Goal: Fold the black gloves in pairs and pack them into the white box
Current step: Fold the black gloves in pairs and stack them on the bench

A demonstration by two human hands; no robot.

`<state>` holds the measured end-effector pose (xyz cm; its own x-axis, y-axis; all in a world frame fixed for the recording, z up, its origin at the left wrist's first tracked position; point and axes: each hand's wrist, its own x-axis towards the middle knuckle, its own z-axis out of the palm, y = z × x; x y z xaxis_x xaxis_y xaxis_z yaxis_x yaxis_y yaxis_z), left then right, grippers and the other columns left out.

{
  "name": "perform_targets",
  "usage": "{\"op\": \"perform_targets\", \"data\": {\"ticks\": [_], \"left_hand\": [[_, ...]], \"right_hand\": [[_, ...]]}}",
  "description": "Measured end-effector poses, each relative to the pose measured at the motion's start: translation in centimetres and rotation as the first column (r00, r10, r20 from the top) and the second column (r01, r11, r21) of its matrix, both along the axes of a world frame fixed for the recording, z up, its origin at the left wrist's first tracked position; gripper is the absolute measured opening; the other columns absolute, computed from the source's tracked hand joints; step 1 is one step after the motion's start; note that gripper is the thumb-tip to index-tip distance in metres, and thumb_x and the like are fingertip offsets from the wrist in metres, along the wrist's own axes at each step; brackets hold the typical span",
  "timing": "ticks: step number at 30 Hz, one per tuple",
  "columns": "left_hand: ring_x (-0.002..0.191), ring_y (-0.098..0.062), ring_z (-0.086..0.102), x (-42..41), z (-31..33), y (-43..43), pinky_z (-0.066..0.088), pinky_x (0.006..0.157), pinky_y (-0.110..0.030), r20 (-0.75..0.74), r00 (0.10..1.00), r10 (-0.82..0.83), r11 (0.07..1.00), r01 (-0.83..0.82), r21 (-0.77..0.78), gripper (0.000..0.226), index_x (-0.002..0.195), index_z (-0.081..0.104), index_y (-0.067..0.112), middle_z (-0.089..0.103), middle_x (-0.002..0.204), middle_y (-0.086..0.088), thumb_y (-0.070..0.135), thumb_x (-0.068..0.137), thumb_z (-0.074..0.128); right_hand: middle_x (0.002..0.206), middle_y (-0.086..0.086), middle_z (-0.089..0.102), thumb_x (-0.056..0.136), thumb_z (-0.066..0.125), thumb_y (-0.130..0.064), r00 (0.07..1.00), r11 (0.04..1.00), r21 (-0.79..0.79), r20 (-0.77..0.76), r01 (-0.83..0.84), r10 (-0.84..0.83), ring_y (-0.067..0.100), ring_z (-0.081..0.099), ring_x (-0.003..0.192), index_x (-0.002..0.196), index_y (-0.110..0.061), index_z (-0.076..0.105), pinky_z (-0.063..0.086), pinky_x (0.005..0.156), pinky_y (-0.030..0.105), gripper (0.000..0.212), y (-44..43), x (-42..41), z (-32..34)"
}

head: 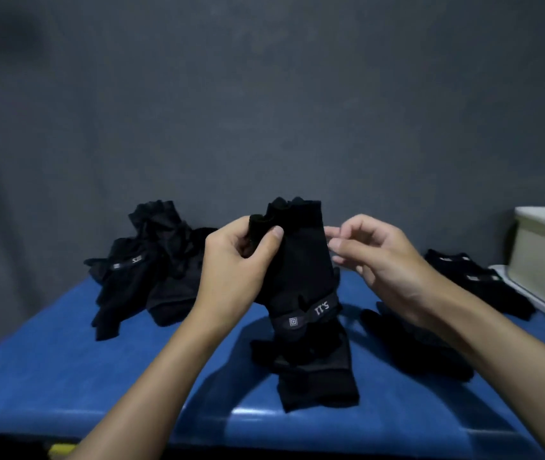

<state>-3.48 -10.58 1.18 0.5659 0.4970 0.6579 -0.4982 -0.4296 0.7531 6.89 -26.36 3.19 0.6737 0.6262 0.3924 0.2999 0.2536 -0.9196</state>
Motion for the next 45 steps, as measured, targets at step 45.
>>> {"op": "perform_targets", "data": {"ticks": [45], "left_hand": [[0.114, -0.001, 0.053, 11.7, -7.2, -8.9, 0.04, 0.095, -0.012, -0.621, 0.781, 0.067, 0.786, 0.342, 0.515, 0.034, 0.123, 0.065, 0.034, 0.062, 0.116, 0.014, 0.042, 0.091, 0.067]], "right_hand": [[0.112, -0.008, 0.064, 0.085, 0.069, -0.04, 0.858, 0.622, -0.594, 0.294, 0.509, -0.422, 0.01, 0.061, 0.101, 0.116, -0.024, 0.065, 0.047, 0.089, 0.026, 0.035, -13.5, 7.7, -8.0]]}}
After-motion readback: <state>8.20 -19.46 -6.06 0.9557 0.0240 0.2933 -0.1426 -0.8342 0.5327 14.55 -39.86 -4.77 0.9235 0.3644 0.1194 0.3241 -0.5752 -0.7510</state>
